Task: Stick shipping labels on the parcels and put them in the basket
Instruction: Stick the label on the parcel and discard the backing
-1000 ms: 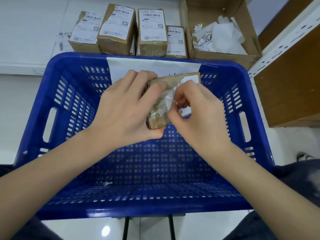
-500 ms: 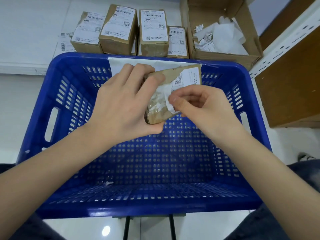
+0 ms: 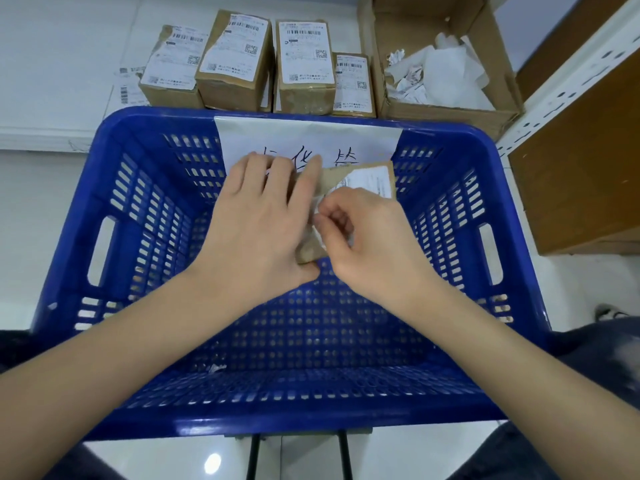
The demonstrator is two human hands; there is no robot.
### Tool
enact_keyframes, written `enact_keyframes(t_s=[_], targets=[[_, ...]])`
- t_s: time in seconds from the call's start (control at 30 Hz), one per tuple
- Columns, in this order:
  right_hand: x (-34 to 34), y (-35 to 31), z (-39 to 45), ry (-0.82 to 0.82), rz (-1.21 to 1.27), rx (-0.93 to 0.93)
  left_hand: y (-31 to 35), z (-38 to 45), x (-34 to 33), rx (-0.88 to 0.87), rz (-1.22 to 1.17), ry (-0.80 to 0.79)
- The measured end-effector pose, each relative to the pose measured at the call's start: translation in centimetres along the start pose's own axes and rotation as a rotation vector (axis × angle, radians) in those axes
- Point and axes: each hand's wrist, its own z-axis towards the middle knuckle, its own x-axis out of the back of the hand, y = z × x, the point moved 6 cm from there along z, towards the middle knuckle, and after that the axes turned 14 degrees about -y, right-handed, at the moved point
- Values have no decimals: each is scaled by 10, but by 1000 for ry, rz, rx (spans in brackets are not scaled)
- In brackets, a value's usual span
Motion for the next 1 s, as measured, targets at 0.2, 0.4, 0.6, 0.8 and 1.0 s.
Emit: enact_keyframes(t_s=[0.2,0.4,0.6,0.8,1.0], targets=[[-6,-10,-3,-23,58,29,3,-1,-1,-23,-9,-25],[7,5,-5,-112,153,-139,1,0,-3,11,-129,-94],[38,17,-7,-62,175,-213,-15,-5,3,35,-135,-106],[28,16,-6,-106,-43,-186,-13,-6,1,36,-126,-160],[31,22,-5,-230,440,-221,-15,-7,0,34,-96,-177]])
